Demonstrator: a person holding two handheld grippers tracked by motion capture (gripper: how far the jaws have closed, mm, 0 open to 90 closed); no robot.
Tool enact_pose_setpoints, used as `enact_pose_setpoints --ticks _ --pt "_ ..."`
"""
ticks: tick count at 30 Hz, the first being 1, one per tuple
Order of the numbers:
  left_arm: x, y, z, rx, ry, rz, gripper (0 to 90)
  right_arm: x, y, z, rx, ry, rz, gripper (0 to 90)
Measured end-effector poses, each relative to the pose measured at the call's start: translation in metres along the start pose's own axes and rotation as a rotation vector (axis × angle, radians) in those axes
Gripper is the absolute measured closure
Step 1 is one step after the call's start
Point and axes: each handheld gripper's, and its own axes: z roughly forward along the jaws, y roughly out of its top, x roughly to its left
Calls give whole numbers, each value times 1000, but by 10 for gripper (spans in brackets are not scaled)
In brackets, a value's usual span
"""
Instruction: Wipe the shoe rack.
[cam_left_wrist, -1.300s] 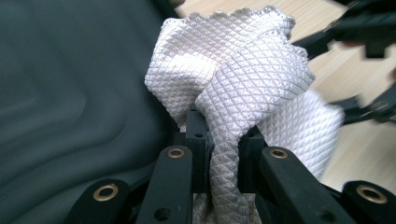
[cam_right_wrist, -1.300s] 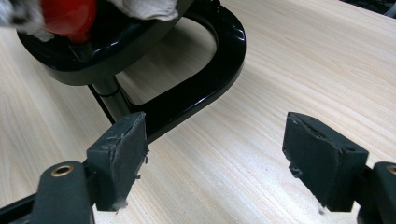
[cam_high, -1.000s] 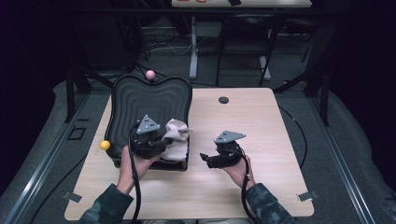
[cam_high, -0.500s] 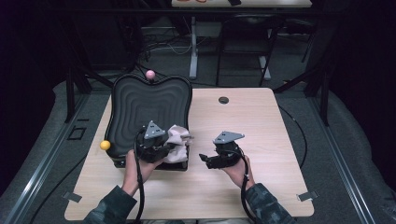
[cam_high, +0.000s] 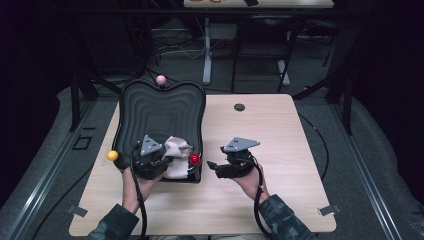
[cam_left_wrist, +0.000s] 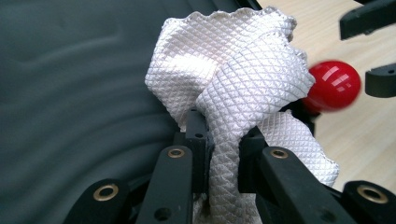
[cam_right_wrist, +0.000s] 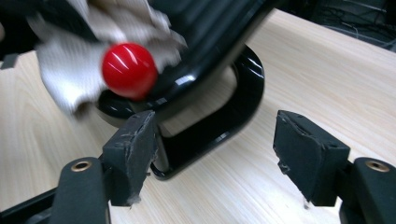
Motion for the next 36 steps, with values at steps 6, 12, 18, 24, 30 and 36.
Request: enact_pose_setpoints --ticks 6,12,18,24,30,36 --pt "-15 -2 4 -9 -3 19 796 12 10 3 -29 50 -3 315" --pt "-16 -6 5 -24 -1 -10 794 21 18 8 -42 66 -9 372" --pt "-15 -8 4 -30 8 -12 795 29 23 17 -50 94 -27 416" --pt "-3 -13 -5 -34 49 -40 795 34 28 22 -44 110 -44 456" --pt "10 -20 -12 -36 99 -71 794 37 31 27 -27 94 -64 568" --pt "25 -26 -20 -35 144 -103 795 35 31 27 -20 93 -68 602"
